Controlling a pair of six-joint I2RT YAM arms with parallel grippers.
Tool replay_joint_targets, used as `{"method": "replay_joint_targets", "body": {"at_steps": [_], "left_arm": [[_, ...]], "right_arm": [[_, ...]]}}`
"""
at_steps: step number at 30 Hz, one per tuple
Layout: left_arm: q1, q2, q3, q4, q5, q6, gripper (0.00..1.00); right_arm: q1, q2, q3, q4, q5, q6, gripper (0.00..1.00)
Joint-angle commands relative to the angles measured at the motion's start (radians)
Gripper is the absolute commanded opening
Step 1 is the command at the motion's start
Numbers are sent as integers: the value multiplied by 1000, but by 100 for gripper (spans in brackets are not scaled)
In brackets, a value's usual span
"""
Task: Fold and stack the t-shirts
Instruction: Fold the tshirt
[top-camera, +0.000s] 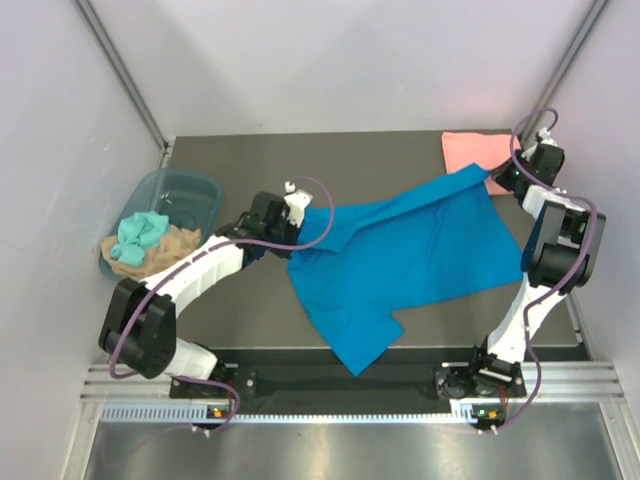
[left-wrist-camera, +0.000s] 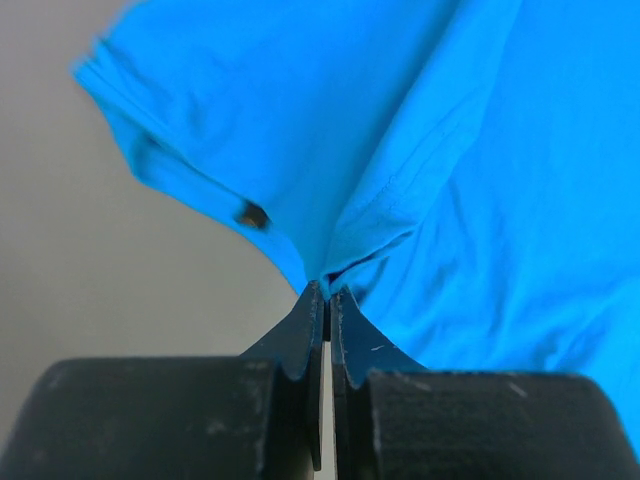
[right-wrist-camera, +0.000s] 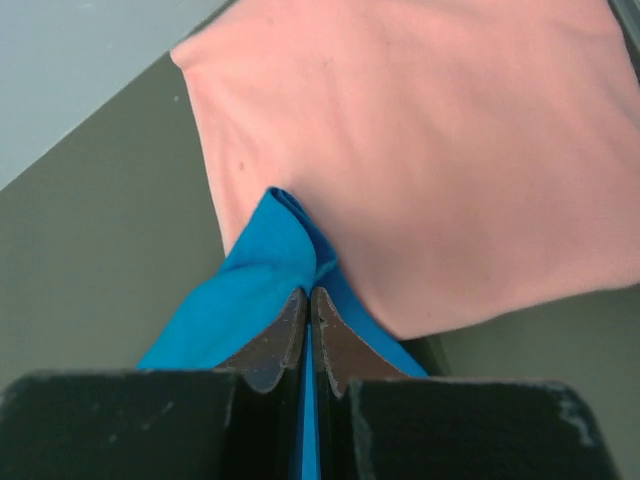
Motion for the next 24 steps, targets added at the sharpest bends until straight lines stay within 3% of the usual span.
{"method": "replay_joint_targets", "body": {"at_steps": [1, 24], "left_arm": [[-23, -38, -31, -11, 27, -10, 0], [-150, 14, -101, -63, -81, -41, 0]], "right_arm": [[-25, -57, -18, 4, 18, -15, 0], [-64, -73, -55, -48, 25, 11, 0]]}}
